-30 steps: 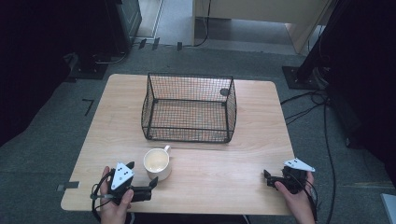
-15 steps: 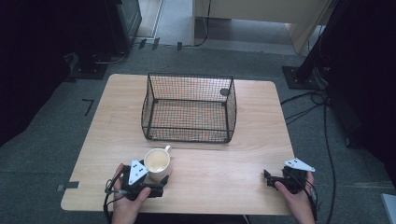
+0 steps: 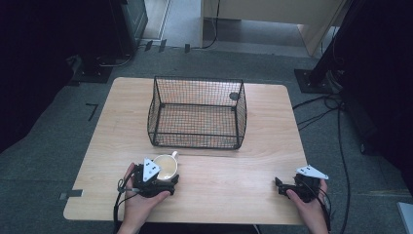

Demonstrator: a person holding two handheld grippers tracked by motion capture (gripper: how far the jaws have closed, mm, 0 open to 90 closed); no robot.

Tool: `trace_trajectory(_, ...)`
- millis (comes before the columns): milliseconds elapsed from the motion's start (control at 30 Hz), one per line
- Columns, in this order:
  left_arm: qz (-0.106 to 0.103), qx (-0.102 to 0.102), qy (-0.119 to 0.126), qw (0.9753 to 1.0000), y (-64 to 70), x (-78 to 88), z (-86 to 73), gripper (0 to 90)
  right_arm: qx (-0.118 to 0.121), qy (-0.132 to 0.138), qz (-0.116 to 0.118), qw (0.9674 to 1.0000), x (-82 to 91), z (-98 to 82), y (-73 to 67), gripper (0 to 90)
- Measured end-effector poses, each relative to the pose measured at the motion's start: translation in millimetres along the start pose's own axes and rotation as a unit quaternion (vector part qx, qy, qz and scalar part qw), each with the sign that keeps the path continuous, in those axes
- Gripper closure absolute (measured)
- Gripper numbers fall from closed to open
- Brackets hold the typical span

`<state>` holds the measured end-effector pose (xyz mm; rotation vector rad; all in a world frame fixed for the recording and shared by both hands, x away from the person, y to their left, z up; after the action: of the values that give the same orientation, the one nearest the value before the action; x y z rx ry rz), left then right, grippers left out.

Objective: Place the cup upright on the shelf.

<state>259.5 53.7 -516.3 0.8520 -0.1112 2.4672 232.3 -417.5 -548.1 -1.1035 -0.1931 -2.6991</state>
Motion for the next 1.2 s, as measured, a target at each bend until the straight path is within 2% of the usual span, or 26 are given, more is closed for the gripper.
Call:
trace_trajectory(300, 0.002, -0.005, 0.009, 0.9999, 2.7, -5.5, 1.9, 8.2, 0.000, 0.000, 0.000, 1.0000, 0.1, 0.0, 0.0, 0.0)
trace_trajectory(500, 0.000, -0.007, 0.009, 0.9999, 0.9, -4.5, 1.8, 8.9, 0.000, 0.000, 0.001, 1.0000, 0.1, 0.0, -0.1, 0.0)
trace_trajectory(733, 0.014, -0.008, 0.022, 0.9996, 0.4, -2.0, 3.5, 9.3, 0.001, -0.001, 0.002, 1.0000, 0.1, 0.0, -0.4, 0.0)
trace_trajectory(1000, 0.001, -0.007, 0.036, 0.9993, 4.6, 8.1, 17.4, 9.4, 0.001, -0.001, 0.003, 1.0000, 0.1, 0.0, -0.7, 0.0)
trace_trajectory(1167, -0.008, -0.010, 0.047, 0.9988, 9.7, 8.0, 33.9, 9.4, 0.001, -0.001, 0.003, 1.0000, 0.1, 0.0, -0.7, 0.0)
trace_trajectory(1200, -0.009, -0.011, 0.050, 0.9987, 11.3, 7.4, 41.1, 9.4, 0.001, -0.001, 0.003, 1.0000, 0.1, 0.0, -0.7, 0.0)
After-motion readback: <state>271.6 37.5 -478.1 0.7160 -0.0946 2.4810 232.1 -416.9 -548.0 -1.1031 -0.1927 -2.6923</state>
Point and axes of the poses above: each handheld gripper's, and its own axes: x roughly backward along the jaws, z roughly out of its top, y roughly to its right, the point moved 3 cm from there along -x, roughly forward along the jaws, and after that the axes turned 5 degrees about x, right-handed, at the moved point
